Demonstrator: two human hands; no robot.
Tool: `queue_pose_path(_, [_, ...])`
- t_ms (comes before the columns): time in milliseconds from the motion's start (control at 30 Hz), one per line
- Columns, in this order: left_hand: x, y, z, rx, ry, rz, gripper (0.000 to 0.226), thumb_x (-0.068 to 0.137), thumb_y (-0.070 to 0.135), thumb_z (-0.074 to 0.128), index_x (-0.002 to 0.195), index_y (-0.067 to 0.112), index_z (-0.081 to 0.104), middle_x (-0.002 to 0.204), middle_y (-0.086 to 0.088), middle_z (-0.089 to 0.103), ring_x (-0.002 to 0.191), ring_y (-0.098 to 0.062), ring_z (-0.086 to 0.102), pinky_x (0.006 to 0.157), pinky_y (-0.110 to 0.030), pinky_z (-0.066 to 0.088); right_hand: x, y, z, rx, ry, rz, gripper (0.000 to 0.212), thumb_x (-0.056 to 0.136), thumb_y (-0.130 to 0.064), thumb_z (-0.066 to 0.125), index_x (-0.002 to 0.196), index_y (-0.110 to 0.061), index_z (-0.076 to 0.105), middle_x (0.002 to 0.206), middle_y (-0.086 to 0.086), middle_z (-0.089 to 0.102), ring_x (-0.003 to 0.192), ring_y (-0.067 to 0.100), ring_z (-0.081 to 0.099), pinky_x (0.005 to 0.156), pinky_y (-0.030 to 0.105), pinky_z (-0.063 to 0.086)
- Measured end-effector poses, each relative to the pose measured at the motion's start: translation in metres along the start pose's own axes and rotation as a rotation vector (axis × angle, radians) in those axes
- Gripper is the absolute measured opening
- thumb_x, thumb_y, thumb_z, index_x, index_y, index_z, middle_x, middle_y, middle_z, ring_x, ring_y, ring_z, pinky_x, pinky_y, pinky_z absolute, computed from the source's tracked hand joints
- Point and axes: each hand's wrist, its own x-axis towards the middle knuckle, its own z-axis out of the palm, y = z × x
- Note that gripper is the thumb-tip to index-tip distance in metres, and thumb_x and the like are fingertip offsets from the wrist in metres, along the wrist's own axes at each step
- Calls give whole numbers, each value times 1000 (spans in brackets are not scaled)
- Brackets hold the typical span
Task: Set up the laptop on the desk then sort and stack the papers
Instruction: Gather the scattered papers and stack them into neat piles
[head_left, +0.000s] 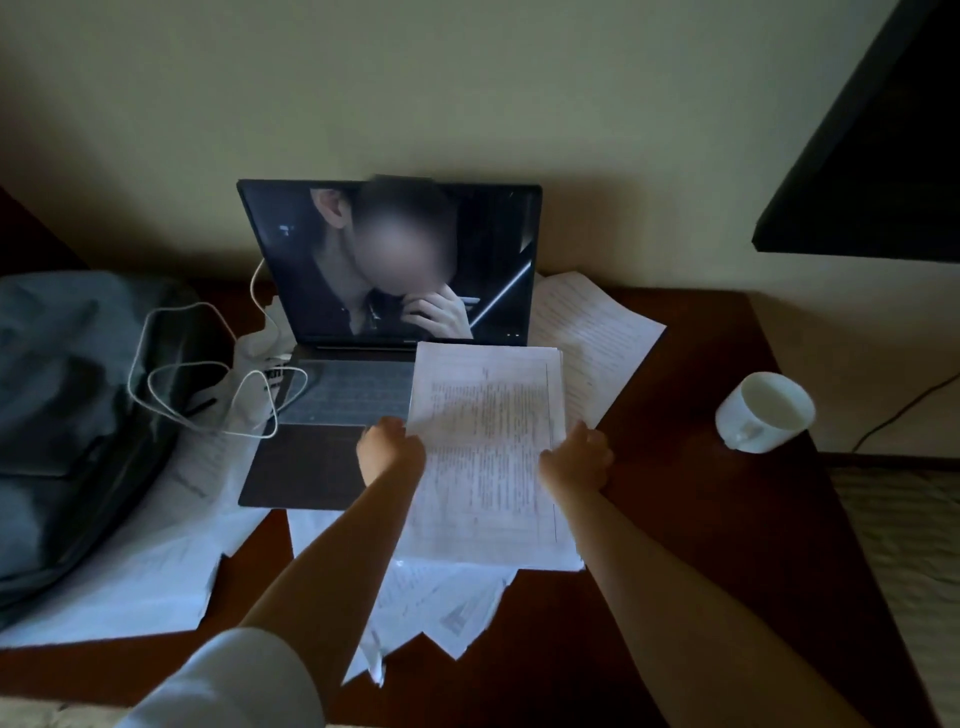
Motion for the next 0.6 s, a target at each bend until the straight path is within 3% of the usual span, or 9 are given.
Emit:
queue_pose_path(133, [0,1,0,27,-69,8,21,83,-3,47,89,3,66,88,-11,66,81,-26,64,69,-32,53,3,-1,-1,50,-75,17,37,87,-16,54,123,-11,55,125,12,48,113,30,51,87,42,55])
queue_pose_path(333, [-15,-9,-3,47,1,41,23,81,-3,47,85,6,67,90,-10,67,79,-24,61,71,-32,53,-5,10,-12,249,10,91,46,91,-8,47,136,-4,42,135,15,39,117,34,51,90,42,53])
queue_pose_path(467, [-39,-34,-4,15,89,-26,27,86,0,52,107,7,66,111,-12,63,100,-28,61,90,-39,54,-23,26,-15,297,92,108,37,92,-8,48,129,-3,47,130,16,46,110,34,56,83,39,53])
queue_pose_path(600, [-81,-65,0,73,69,-43,25,86,5,59,110,12,64,114,-7,62,98,-22,59,87,-33,54,-45,43,-20,280,105,84,31,90,-6,50,121,0,50,124,17,54,107,34,59,81,40,54])
